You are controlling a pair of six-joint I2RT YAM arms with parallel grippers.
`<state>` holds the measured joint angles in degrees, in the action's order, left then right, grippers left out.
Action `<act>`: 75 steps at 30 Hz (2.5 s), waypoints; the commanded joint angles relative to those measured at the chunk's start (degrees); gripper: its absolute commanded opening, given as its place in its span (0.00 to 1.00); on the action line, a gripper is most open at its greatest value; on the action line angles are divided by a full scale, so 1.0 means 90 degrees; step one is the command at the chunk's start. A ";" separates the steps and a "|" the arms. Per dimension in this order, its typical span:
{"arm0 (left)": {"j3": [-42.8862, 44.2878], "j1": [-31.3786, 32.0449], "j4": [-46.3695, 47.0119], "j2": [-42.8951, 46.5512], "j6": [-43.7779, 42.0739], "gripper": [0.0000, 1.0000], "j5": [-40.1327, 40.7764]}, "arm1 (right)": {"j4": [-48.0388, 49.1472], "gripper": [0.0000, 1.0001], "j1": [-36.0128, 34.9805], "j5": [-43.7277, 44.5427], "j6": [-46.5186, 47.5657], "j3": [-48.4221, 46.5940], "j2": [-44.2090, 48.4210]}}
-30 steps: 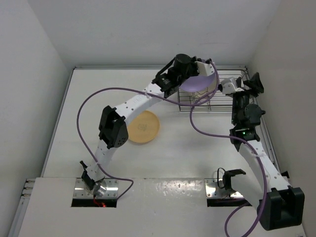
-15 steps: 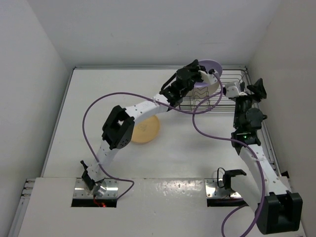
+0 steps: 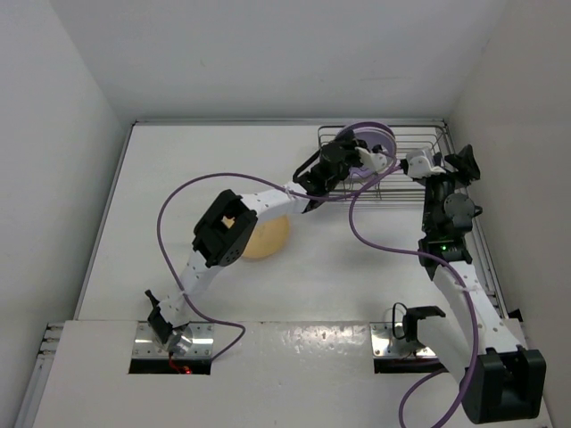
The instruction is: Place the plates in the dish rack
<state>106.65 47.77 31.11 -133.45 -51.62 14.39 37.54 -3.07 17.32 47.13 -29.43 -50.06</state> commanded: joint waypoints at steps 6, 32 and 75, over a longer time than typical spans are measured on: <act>0.0853 0.0064 -0.0731 0.0062 0.0714 0.80 0.0275 | 0.0165 0.69 0.0038 -0.0255 -0.0296 -0.0294 0.0104; -0.0736 -0.3343 -0.8515 0.2396 0.3644 0.86 -0.2418 | -0.5001 0.98 0.0673 -0.3611 -0.3889 -0.3146 -0.0746; 0.2300 -0.0142 -0.7422 0.2396 0.1576 0.00 0.1759 | -0.4249 0.95 0.0663 -0.2687 -0.3733 -0.2072 0.0592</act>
<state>125.86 45.50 -42.46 -113.86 -32.71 20.84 -5.61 2.87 -8.82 14.55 -48.95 -45.65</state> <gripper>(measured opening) 0.019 0.949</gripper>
